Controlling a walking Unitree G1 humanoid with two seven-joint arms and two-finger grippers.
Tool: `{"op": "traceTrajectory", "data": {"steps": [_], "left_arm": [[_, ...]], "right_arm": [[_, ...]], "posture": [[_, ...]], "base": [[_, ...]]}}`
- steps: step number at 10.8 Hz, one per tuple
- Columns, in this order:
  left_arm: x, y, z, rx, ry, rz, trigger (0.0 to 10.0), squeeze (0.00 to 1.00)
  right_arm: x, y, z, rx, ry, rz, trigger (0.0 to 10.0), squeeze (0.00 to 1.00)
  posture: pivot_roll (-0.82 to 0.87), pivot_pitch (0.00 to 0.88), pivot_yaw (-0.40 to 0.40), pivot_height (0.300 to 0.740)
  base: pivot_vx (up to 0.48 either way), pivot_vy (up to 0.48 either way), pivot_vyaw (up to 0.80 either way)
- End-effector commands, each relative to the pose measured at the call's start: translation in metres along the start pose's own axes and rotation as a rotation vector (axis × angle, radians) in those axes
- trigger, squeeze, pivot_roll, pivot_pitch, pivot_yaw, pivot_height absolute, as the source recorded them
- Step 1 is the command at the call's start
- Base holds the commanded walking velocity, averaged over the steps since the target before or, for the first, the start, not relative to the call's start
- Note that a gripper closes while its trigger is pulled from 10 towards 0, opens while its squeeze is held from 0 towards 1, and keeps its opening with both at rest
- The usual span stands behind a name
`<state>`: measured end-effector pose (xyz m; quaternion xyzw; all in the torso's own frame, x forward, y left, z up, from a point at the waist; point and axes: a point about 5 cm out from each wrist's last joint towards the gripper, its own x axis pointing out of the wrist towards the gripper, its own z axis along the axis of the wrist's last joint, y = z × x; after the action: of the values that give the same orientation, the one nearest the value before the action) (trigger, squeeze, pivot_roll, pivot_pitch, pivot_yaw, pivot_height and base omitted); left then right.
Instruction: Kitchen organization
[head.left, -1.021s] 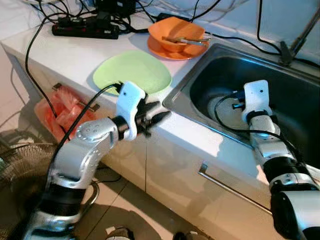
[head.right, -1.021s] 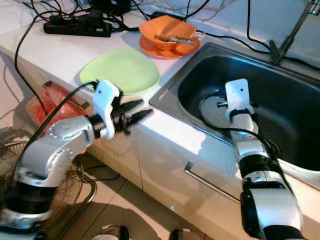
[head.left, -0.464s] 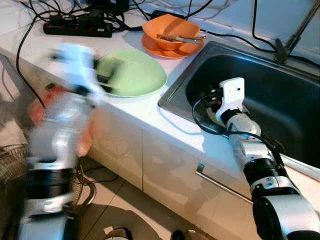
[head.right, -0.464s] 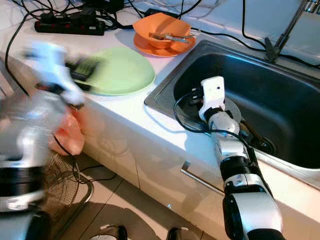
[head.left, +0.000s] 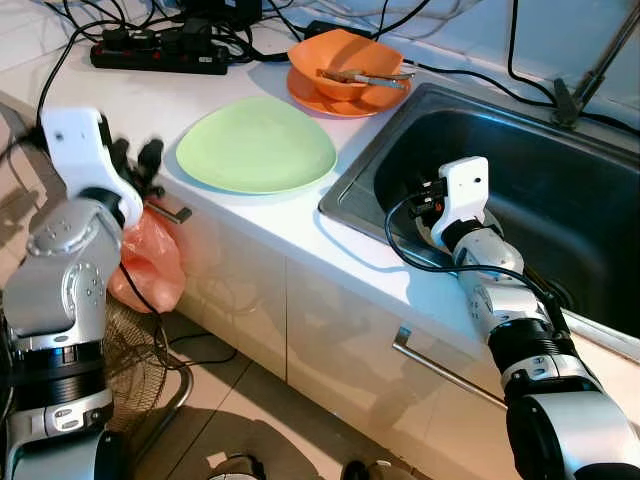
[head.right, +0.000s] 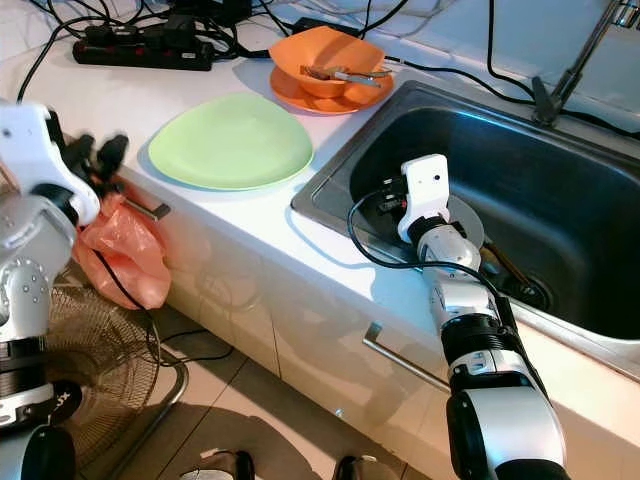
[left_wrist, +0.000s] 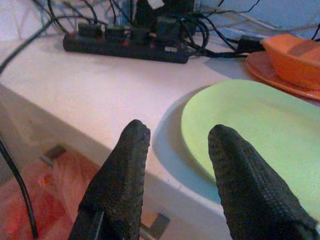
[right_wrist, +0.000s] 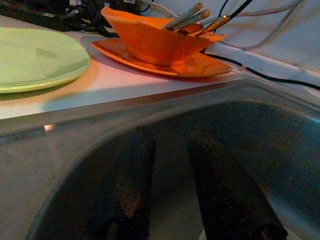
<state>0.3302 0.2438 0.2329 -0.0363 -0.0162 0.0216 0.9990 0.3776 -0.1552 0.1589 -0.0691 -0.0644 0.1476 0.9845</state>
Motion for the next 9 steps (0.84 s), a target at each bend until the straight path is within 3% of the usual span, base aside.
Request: {"op": "traceTrajectory", "data": {"steps": [1, 3, 4, 9], "left_arm": [[-0.001, 0.004, -0.007, -0.03, 0.03, 0.019, 10.0, 1.0], [0.0, 0.0, -0.012, -0.073, 0.048, -0.006, 10.0, 1.0], [0.001, -0.003, -0.012, -0.088, 0.046, -0.016, 10.0, 0.0], [0.01, -0.012, -0.016, -0.216, 0.085, -0.058, 10.0, 0.0]], "right_arm": [[-0.008, 0.003, -0.018, 0.019, 0.071, 0.01, 10.0, 0.0], [-0.01, 0.002, -0.019, 0.009, 0.076, 0.011, 10.0, 0.0], [-0.01, 0.001, -0.019, 0.01, 0.077, 0.01, 10.0, 0.0], [-0.01, 0.0, -0.018, 0.007, 0.081, 0.008, 10.0, 0.0]], "posture": [[0.1, 0.117, -0.042, 0.74], [0.09, 0.127, -0.047, 0.74], [0.09, 0.13, -0.049, 0.74], [0.09, 0.131, -0.05, 0.74]], "base": [[0.0, 0.0, 0.0], [0.0, 0.0, 0.0], [0.0, 0.0, 0.0], [0.0, 0.0, 0.0]]}}
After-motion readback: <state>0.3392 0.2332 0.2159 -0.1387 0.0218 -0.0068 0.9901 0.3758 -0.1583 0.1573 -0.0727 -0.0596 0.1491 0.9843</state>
